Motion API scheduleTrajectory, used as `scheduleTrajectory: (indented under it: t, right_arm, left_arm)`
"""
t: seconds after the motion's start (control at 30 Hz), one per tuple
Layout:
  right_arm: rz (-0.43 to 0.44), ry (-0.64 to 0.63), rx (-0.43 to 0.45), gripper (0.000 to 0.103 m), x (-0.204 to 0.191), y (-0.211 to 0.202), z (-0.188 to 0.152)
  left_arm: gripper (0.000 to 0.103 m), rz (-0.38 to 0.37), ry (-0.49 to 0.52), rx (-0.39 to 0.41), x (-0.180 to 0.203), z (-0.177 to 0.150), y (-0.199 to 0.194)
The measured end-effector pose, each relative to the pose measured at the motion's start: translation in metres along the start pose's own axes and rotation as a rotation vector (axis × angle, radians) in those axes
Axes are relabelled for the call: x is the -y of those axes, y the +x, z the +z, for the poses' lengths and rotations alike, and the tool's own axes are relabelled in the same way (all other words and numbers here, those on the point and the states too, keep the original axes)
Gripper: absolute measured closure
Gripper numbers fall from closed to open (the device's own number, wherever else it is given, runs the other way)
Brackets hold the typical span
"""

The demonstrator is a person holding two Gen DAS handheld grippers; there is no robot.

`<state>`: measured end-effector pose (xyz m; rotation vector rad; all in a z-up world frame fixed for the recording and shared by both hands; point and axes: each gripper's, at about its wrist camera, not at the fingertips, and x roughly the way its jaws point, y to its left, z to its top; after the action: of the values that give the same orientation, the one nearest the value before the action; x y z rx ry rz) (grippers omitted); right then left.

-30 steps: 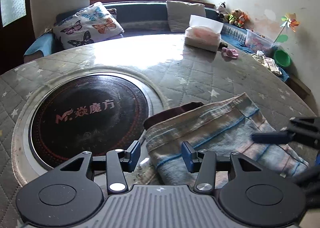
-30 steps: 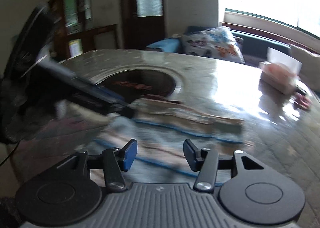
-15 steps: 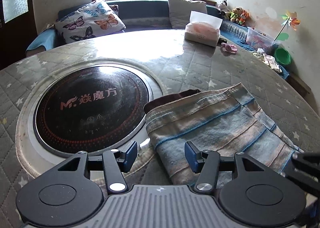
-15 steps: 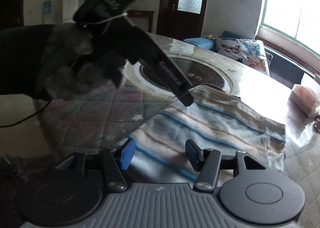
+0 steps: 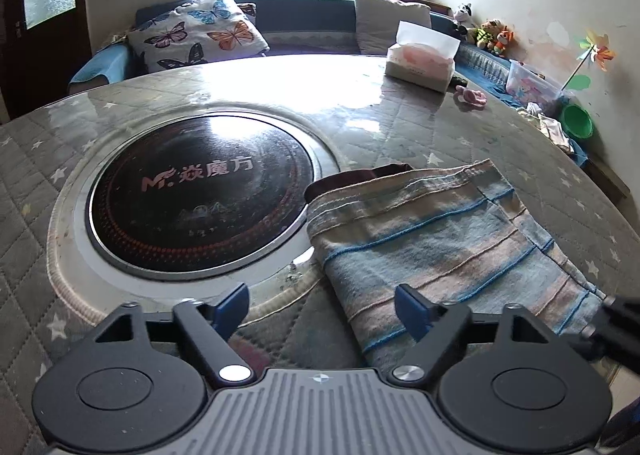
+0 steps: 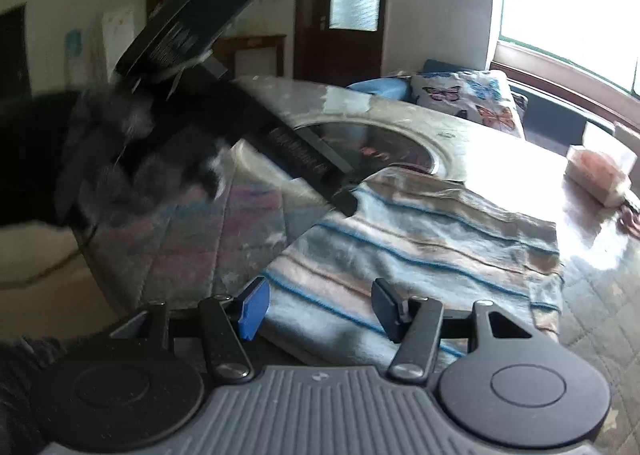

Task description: Fold clothes

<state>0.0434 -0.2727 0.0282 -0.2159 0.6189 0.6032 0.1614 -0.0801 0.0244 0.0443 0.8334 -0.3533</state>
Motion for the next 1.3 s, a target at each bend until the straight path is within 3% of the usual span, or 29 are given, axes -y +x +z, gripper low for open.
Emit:
scheduleTrajectory:
  t: [0.33,0.53,0.83,1.0,1.07,1.3]
  right_arm:
    - [-0.147,0.257,0.04,0.045,0.073,-0.024,0.003]
    - [-0.231,0.411,0.023,0.046,0.119,-0.015,-0.009]
    - [-0.202,0.568,0.0,0.048,0.147,0.002,-0.026]
    - [-0.194,0.567,-0.001,0.058,0.145,0.008,-0.023]
    - [-0.18,0.574,-0.002,0.074,0.145,0.009,-0.022]
    - [-0.155,0.598,0.002,0.082,0.143,0.007,-0.023]
  left_arm:
    - [0.018,-0.024,-0.032,-0.003,-0.001,-0.008,-0.002]
    - [0.031,-0.073,-0.044,-0.019,0.005,-0.011,-0.001]
    - [0.045,-0.105,-0.081,-0.04,0.005,-0.012,0.002]
    - [0.052,-0.124,-0.099,-0.047,0.006,-0.012,0.003]
    - [0.055,-0.128,-0.103,-0.048,0.007,-0.012,0.003]
    - [0.059,-0.146,-0.12,-0.064,0.007,-0.01,0.003]
